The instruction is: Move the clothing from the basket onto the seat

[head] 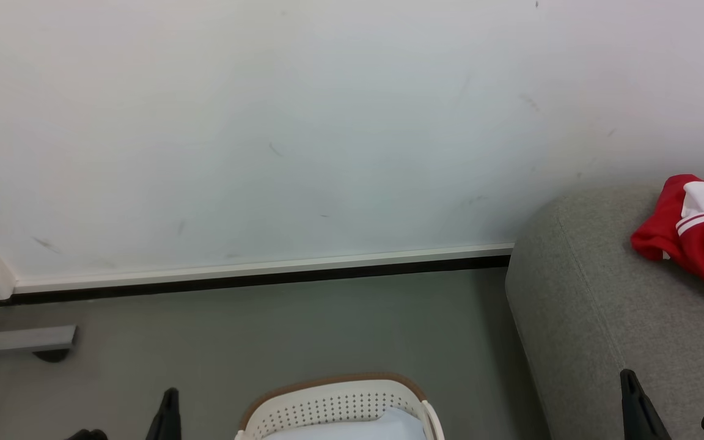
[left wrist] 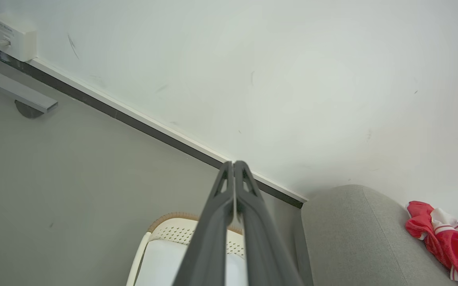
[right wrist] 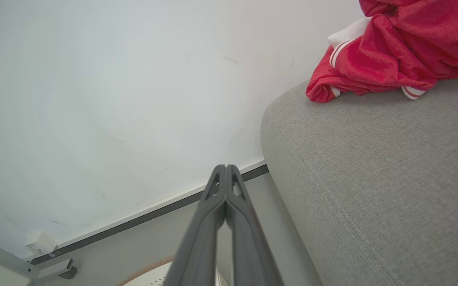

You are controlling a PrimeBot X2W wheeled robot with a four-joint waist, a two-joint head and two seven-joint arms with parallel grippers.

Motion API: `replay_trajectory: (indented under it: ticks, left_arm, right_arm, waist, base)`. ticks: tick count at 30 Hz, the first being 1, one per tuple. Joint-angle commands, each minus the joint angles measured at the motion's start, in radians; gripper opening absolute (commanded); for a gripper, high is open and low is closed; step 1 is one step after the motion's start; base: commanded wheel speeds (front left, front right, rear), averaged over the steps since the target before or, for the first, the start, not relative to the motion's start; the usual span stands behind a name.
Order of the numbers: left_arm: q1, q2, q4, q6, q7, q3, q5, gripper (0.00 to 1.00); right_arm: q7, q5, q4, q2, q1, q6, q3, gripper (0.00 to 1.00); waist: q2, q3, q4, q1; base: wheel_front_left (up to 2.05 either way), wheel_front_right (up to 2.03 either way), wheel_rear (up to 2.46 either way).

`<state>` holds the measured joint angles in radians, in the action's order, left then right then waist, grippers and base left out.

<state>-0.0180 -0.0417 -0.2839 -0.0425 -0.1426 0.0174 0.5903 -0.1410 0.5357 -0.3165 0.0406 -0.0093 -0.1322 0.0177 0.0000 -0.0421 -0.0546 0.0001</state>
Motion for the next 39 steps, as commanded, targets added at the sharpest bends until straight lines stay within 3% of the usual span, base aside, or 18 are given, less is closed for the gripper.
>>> replay_trajectory:
  ticks: [1,39]
  left_arm:
    - [0.029,-0.006,0.018,-0.003,0.006,0.007,0.038,0.00]
    - [0.079,-0.009,0.063,-0.017,0.130,0.053,0.526,0.00]
  right_arm:
    - [0.008,0.040,0.020,0.007,-0.031,0.001,0.008,0.00]
    - [0.131,0.555,0.042,0.012,-0.079,0.001,0.052,0.00]
  waist:
    - [0.0000,0.000,0.001,0.0000]
    - [0.0000,0.016,0.021,-0.0001]
  base:
    - [0.00,0.00,0.00]
    - [0.00,0.00,0.00]
